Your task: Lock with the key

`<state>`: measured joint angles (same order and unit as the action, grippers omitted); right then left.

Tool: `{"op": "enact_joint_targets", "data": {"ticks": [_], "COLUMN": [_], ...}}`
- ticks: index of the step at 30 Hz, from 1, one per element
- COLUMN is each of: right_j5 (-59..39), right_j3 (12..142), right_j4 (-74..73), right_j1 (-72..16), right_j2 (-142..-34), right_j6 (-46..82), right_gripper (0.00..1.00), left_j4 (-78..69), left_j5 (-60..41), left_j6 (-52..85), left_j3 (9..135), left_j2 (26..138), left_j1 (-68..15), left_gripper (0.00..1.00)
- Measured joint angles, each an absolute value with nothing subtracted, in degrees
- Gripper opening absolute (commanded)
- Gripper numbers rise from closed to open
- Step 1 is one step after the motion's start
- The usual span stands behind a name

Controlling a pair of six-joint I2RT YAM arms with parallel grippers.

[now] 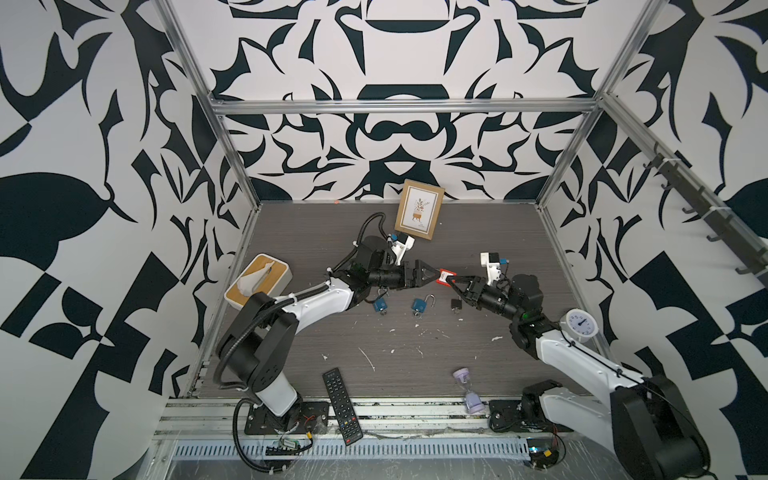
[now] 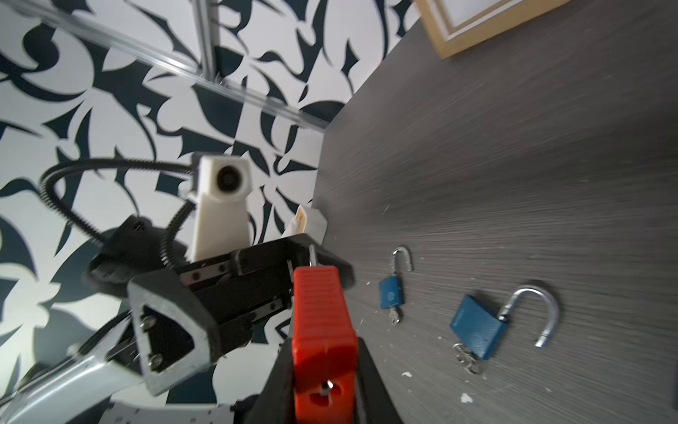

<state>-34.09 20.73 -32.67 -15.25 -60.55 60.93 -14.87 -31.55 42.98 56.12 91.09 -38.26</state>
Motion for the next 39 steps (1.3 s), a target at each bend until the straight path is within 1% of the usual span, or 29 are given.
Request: {"op": "enact_joint_targets", "data": {"ticks": [3, 6, 9, 13, 19, 27, 30, 33, 39], "right_j5": [-23.8, -14.6, -7.3, -1.8, 3.0, 4.1, 4.4, 4.6, 4.5], "right_j3": [20.2, 19.6, 18.2, 17.7, 17.7, 17.1, 16.8, 16.6, 15.8], "right_j4": [-26.9, -24.7, -24.1, -23.8, -25.1, -30.3, -31.4, -32.5, -34.9], "right_j1": [-15.2, -15.2, -15.2, -15.2, -15.2, -15.0, -15.0, -14.8, -14.7], "right_j2": [-57.4, -56.2, -56.7, -59.6, -63.5, -71.8, -73.3, -74.0, -77.0], "right_j6": [61.3, 62.8, 64.8, 66.2, 67.4, 69.2, 69.6, 69.9, 71.0], "right_gripper": [0.0, 0.0, 0.0, 0.0, 0.0, 0.0, 0.0, 0.08, 0.09], "left_j4": [-8.7, -6.5, -5.8, -6.9, -10.5, -13.8, -14.3, -14.6, -15.6], "left_j5": [-23.3, -19.1, -18.7, -20.9, -25.0, -27.6, -28.2, -28.6, -29.6], "left_j6": [38.4, 37.5, 38.5, 39.6, 41.4, 42.1, 42.2, 42.2, 42.5], "left_j3": [56.1, 55.9, 55.2, 52.7, 49.0, 49.0, 49.0, 49.0, 49.0], "left_j2": [85.6, 82.7, 82.7, 83.2, 83.8, 83.9, 83.9, 83.9, 84.6], "left_j1": [-37.6, -35.8, -33.5, -32.0, -32.3, -32.3, -32.3, -32.3, -32.3], "left_gripper": [1.0, 1.0, 0.99, 0.99, 0.99, 0.99, 0.99, 0.99, 0.99]}}
